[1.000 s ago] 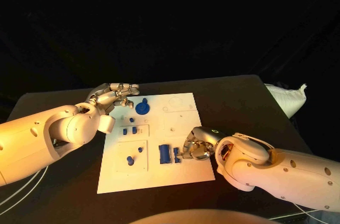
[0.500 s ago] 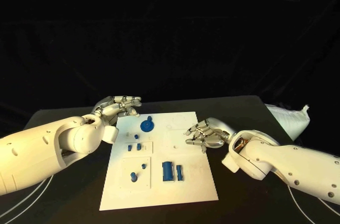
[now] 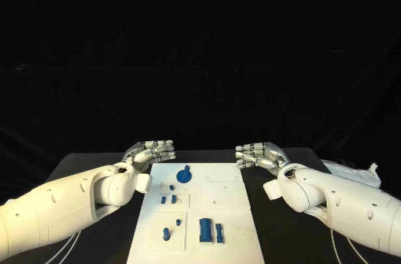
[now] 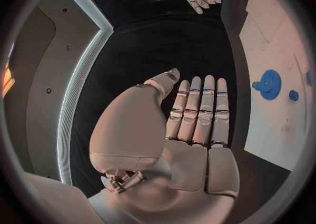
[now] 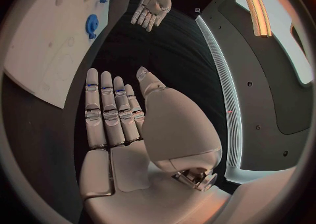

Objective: Assemble the parts on the task board

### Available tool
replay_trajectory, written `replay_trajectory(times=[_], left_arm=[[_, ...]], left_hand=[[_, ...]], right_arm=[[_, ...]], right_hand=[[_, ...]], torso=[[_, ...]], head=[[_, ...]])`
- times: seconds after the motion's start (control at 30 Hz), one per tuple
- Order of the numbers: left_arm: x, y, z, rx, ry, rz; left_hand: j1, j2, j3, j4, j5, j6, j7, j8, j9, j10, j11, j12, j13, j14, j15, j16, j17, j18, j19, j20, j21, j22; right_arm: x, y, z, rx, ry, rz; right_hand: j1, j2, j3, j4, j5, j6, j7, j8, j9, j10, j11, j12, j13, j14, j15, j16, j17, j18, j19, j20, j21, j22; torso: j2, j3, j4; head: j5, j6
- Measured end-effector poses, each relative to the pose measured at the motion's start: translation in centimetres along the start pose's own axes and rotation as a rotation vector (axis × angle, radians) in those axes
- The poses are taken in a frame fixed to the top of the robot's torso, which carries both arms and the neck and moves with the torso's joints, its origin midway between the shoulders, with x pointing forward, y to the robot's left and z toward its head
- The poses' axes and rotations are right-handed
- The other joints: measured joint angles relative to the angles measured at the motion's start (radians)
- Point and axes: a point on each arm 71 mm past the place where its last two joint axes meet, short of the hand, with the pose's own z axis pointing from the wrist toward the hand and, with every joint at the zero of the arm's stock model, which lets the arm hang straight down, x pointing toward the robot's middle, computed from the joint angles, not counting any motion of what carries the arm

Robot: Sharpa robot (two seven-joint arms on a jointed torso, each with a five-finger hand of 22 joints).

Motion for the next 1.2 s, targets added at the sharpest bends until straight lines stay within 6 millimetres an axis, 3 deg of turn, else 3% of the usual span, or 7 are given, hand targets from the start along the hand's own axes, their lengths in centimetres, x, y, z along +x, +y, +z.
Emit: replay_trajectory(times=[0.2,0.27,0.43,0.6,0.77,0.9,1.2], left_arm=[[-0.2,0.3,0.6,0.025,-0.048,-0.011],[-0.2,0.3,0.5,0.025,-0.050,-0.010],[0.2,0.4,0.3,0.019,-0.045,-0.012],[1.8,0.6,-0.3,0.016,-0.038,-0.014],[3.8,0.8,-1.4,0.024,-0.052,0.000],[5.6,0.8,-2.4,0.039,-0.076,0.024],[6.8,0.4,-3.8,0.090,-0.162,0.094]], left_hand=[[0.000,0.000,-0.025,0.001,0.000,0.000,0.000,-0.013,-0.001,-0.017,0.012,-0.034,-0.001,0.004,0.004,-0.056,-0.029,0.000,-0.011,0.011,-0.022,-0.051],[-0.061,0.014,-0.047,-0.004,-0.002,-0.050,-0.005,-0.027,-0.013,-0.076,0.005,-0.053,-0.012,-0.044,0.003,-0.067,-0.037,0.000,-0.051,0.003,-0.038,-0.073],[-0.302,0.046,-0.117,-0.013,-0.027,-0.227,-0.037,-0.061,-0.044,-0.260,-0.024,-0.091,-0.040,-0.221,-0.023,-0.094,-0.080,-0.016,-0.192,-0.044,-0.070,-0.138],[-0.503,0.090,-0.175,-0.018,-0.075,-0.378,-0.066,-0.073,-0.058,-0.416,-0.050,-0.107,-0.054,-0.369,-0.051,-0.120,-0.114,-0.040,-0.312,-0.085,-0.083,-0.193],[-0.657,0.110,-0.220,-0.020,-0.104,-0.492,-0.092,-0.075,-0.064,-0.536,-0.088,-0.111,-0.059,-0.483,-0.098,-0.168,-0.128,-0.062,-0.404,-0.115,-0.087,-0.235],[-0.758,0.117,-0.250,-0.020,-0.113,-0.568,-0.132,-0.079,-0.065,-0.614,-0.120,-0.115,-0.061,-0.558,-0.117,-0.189,-0.133,-0.062,-0.464,-0.135,-0.087,-0.262],[-0.942,0.123,-0.302,-0.020,-0.120,-0.705,-0.171,-0.079,-0.067,-0.757,-0.148,-0.115,-0.062,-0.693,-0.133,-0.201,-0.136,-0.136,-0.572,-0.204,-0.091,-0.312]], right_arm=[[-1.0,-0.8,1.2,-0.010,-0.051,0.063],[-1.0,-0.8,1.2,-0.010,-0.051,0.064],[-0.7,-0.7,0.9,-0.007,-0.046,0.063],[1.0,0.1,0.2,-0.021,-0.033,0.077],[3.1,1.4,-1.0,-0.044,-0.046,0.109],[4.3,2.1,-2.1,-0.056,-0.089,0.136],[4.9,2.8,-3.5,-0.058,-0.204,0.162]], right_hand=[[-0.024,0.023,0.004,-0.041,-0.015,0.000,0.000,0.000,-0.051,0.003,0.003,-0.001,-0.095,0.018,0.007,-0.061,-0.083,0.000,0.025,0.007,-0.064,-0.054],[-0.103,0.021,-0.002,-0.049,-0.026,-0.043,-0.004,-0.012,-0.063,-0.047,-0.002,-0.015,-0.106,-0.029,0.003,-0.078,-0.095,0.000,-0.020,-0.004,-0.075,-0.063],[-0.348,0.020,-0.026,-0.063,-0.058,-0.205,-0.038,-0.042,-0.089,-0.236,-0.030,-0.047,-0.153,-0.222,-0.019,-0.113,-0.121,-0.024,-0.206,-0.046,-0.124,-0.111],[-0.552,0.021,-0.074,-0.065,-0.084,-0.342,-0.067,-0.052,-0.117,-0.392,-0.053,-0.060,-0.182,-0.384,-0.069,-0.126,-0.155,-0.040,-0.362,-0.080,-0.147,-0.140],[-0.712,0.021,-0.091,-0.066,-0.116,-0.449,-0.090,-0.058,-0.163,-0.516,-0.101,-0.061,-0.194,-0.510,-0.095,-0.132,-0.197,-0.063,-0.484,-0.107,-0.155,-0.152],[-0.817,0.021,-0.098,-0.067,-0.151,-0.518,-0.125,-0.058,-0.182,-0.596,-0.126,-0.066,-0.198,-0.592,-0.104,-0.132,-0.213,-0.070,-0.563,-0.125,-0.159,-0.156],[-1.007,0.021,-0.103,-0.067,-0.180,-0.644,-0.175,-0.058,-0.198,-0.741,-0.146,-0.065,-0.201,-0.742,-0.112,-0.136,-0.226,-0.135,-0.707,-0.198,-0.159,-0.160]], torso=[[-0.009,0.0021,0.0012],[-0.009,0.0025,0.0012],[-0.010,0.0044,0.0087],[-0.014,0.0124,0.0304],[-0.017,0.0167,0.0420],[-0.018,0.0176,0.0453],[-0.018,0.0184,0.0468]], head=[[0.009,0.026],[0.010,0.028],[0.005,0.016],[-0.005,-0.007],[-0.009,-0.017],[-0.009,-0.018],[-0.009,-0.018]])
